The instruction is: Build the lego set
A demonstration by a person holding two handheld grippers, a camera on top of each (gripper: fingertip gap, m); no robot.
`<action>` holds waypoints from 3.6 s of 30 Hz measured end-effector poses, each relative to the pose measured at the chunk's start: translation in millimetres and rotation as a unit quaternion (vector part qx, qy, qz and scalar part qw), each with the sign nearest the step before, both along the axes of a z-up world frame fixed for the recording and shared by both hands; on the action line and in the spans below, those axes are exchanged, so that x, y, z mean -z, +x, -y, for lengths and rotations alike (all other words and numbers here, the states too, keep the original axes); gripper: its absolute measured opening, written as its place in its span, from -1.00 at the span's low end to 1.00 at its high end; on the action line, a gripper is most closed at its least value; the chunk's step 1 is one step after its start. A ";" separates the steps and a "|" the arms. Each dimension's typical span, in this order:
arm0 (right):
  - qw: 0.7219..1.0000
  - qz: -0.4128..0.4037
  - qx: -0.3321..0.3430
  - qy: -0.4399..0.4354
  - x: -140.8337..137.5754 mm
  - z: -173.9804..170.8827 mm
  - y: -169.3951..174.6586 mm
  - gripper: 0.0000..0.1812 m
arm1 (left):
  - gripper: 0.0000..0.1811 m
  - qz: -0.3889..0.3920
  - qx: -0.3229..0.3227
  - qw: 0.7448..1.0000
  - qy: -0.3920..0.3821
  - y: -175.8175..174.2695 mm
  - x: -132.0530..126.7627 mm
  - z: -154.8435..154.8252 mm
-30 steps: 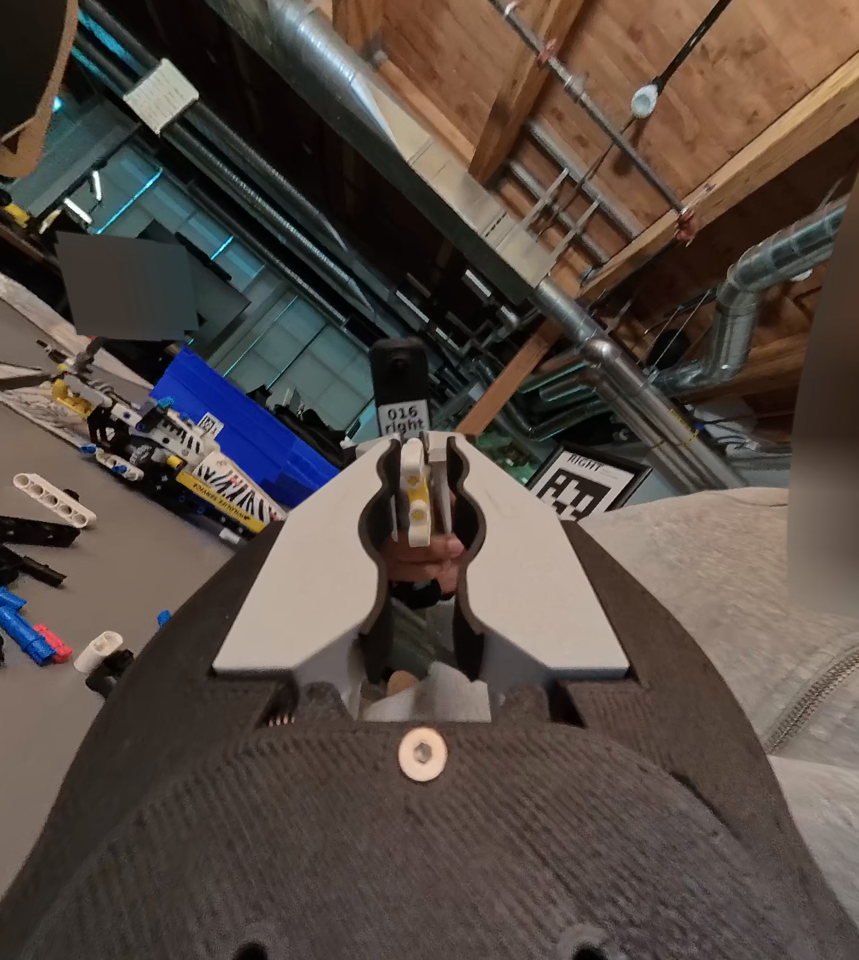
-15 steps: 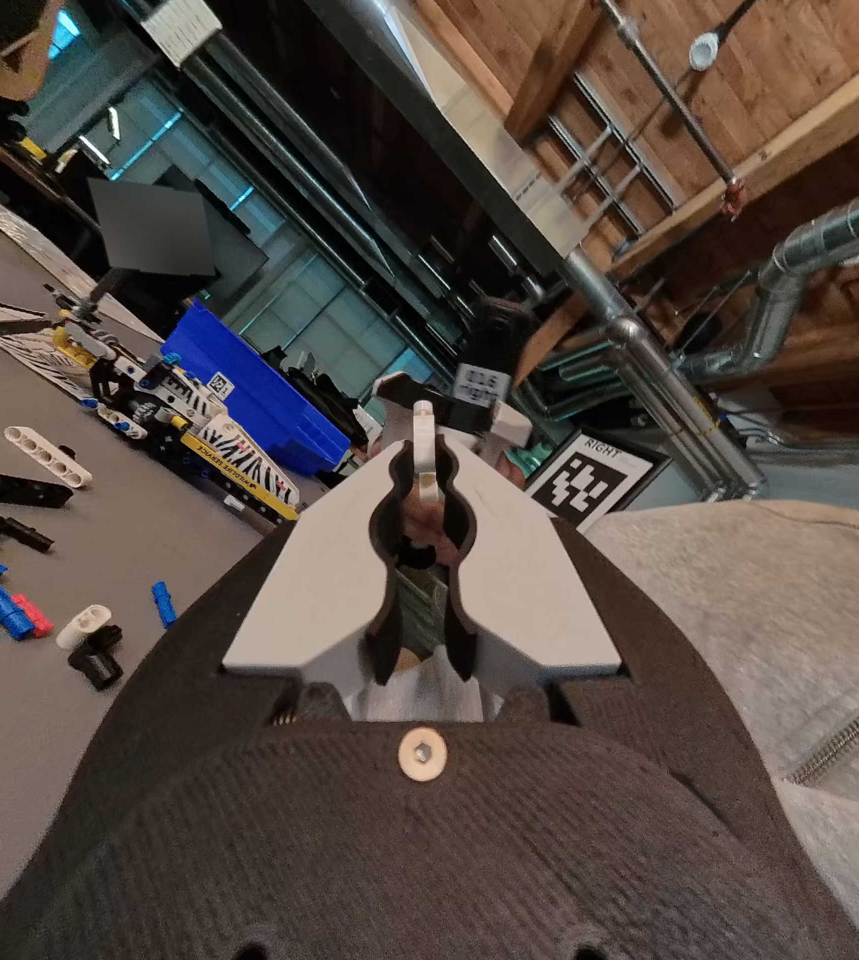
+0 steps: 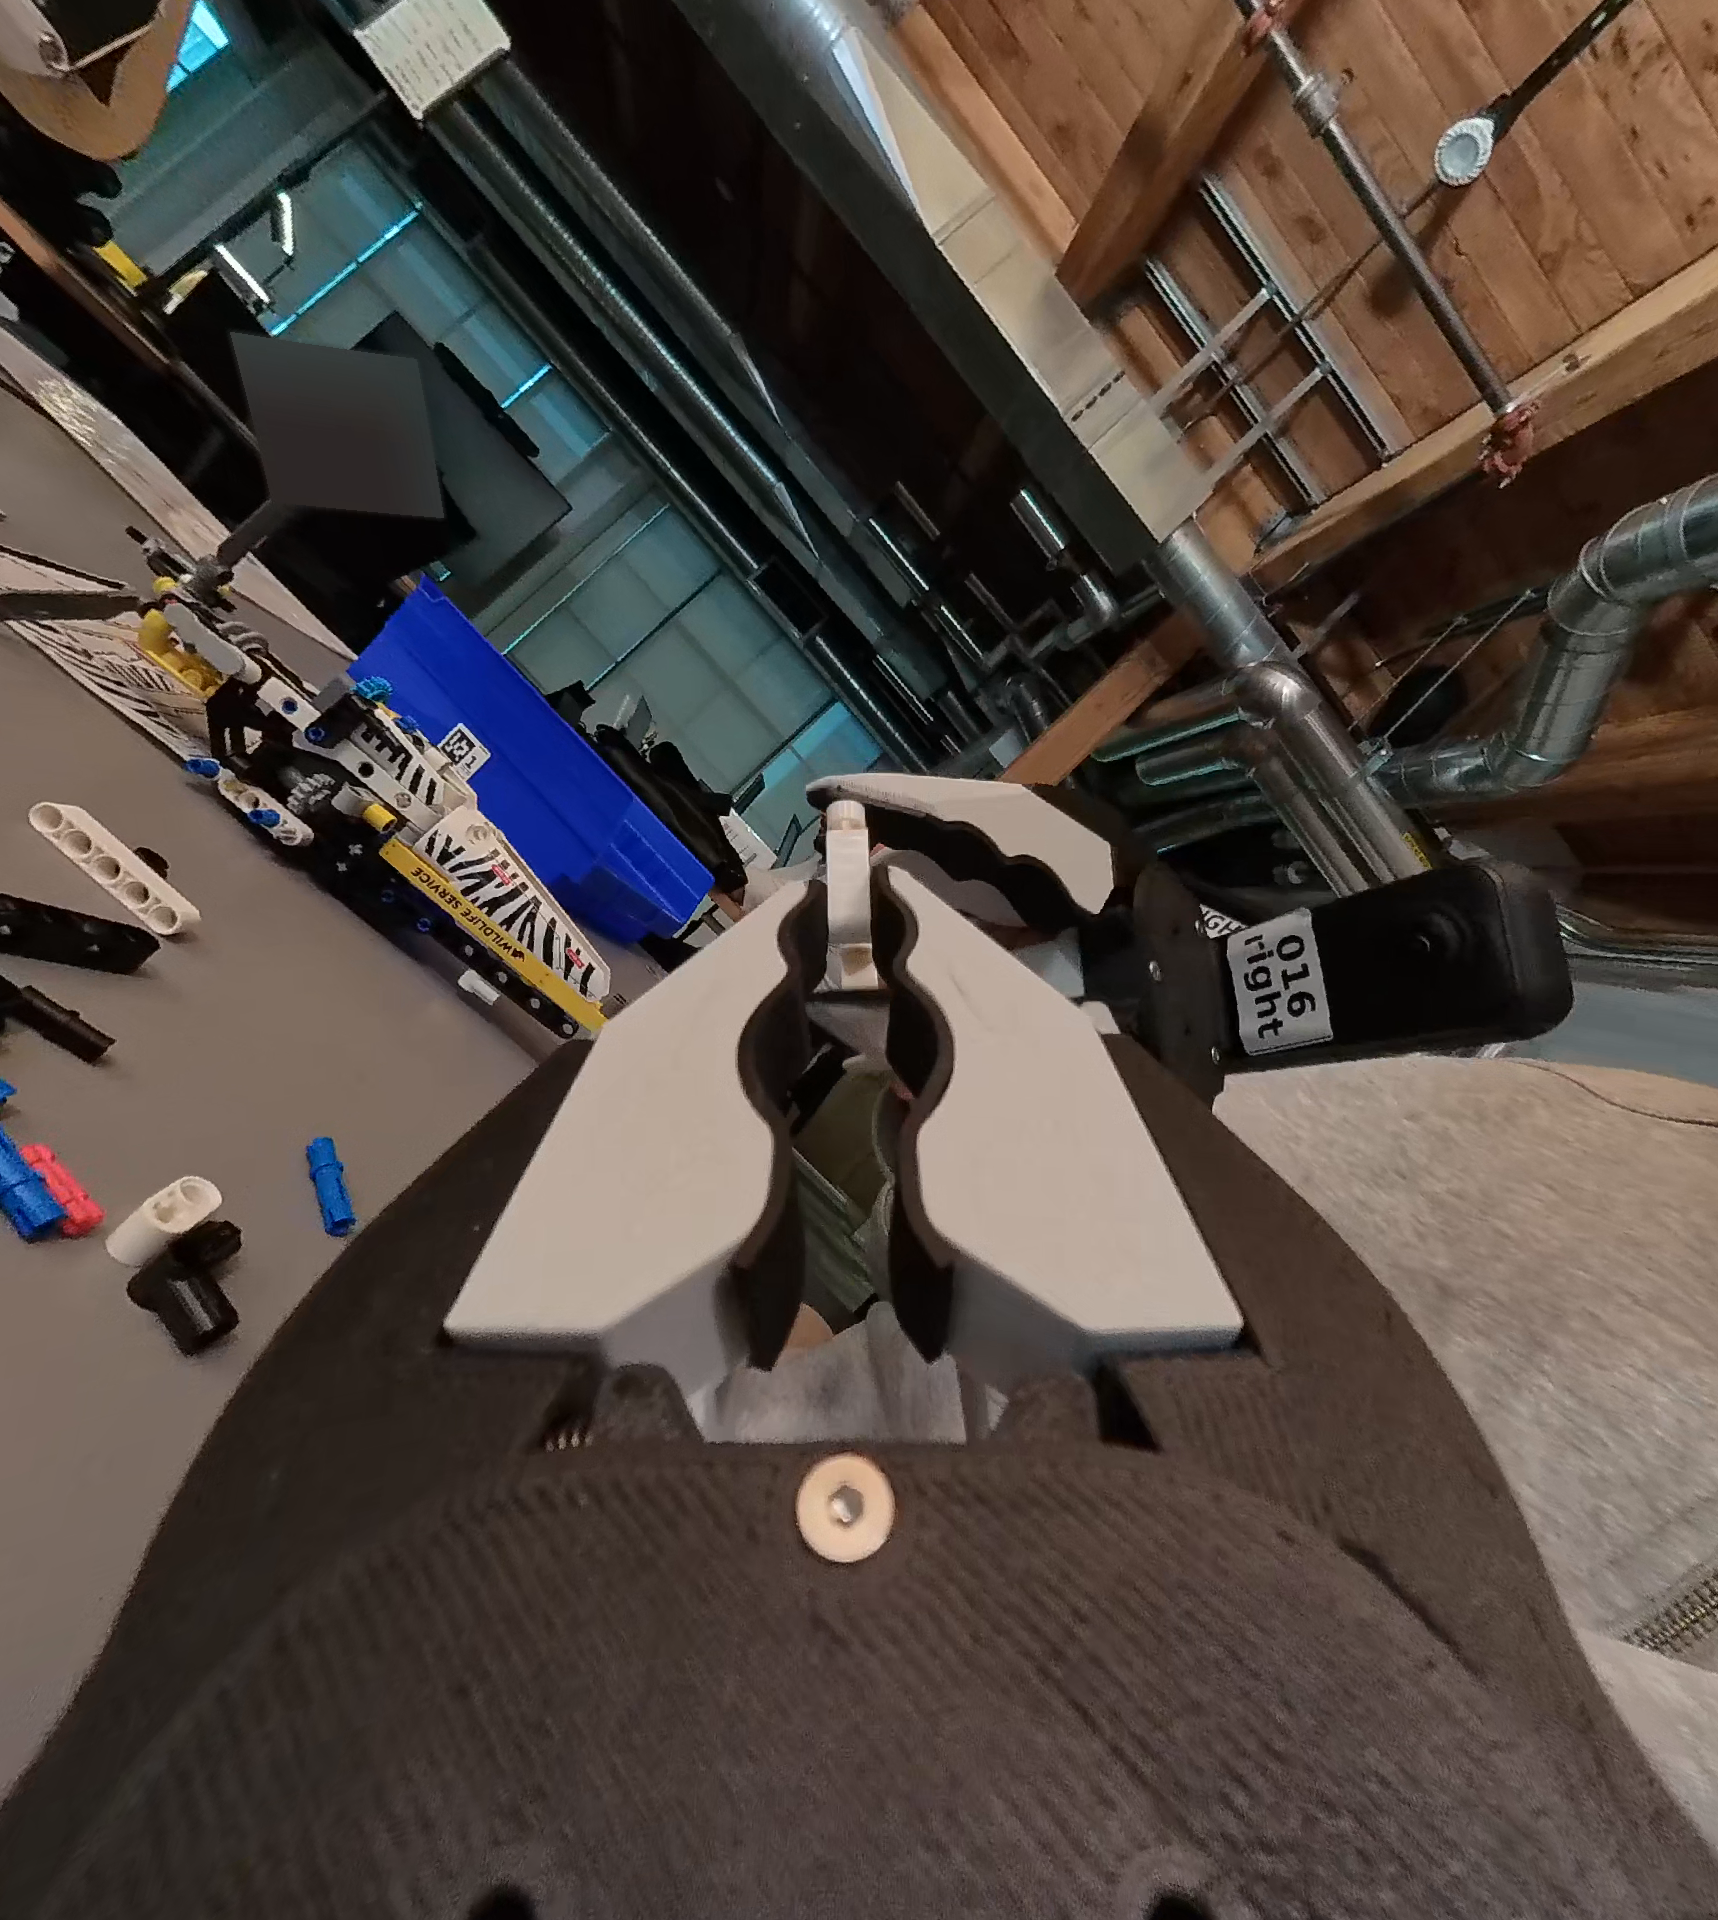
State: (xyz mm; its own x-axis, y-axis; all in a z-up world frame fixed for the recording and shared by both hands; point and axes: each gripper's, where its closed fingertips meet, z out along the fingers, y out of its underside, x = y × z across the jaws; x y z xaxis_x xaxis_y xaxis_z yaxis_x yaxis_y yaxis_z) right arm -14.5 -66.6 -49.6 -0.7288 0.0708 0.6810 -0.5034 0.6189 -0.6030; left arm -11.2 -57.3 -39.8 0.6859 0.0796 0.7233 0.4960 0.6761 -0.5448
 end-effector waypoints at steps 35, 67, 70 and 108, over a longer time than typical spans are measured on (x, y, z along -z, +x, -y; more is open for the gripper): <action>0.991 -0.130 0.025 0.001 -10.3 -2.9 -7.6 -0.76 | -0.93 0.006 -0.024 0.999 0.024 -5.5 -2.0 0.5; 0.998 -0.021 0.052 0.005 -4.6 -11.5 -13.1 -0.95 | -0.93 0.012 -0.056 0.998 0.000 -10.8 2.3 0.4; 0.998 -0.026 0.048 0.005 -4.3 -10.9 -12.3 -0.94 | -0.93 0.013 -0.055 0.998 0.002 -10.6 2.2 0.7; 0.999 -0.033 0.033 0.017 -1.7 -10.2 -12.5 -0.95 | -0.93 0.025 -0.045 0.999 0.011 -11.4 4.3 -0.1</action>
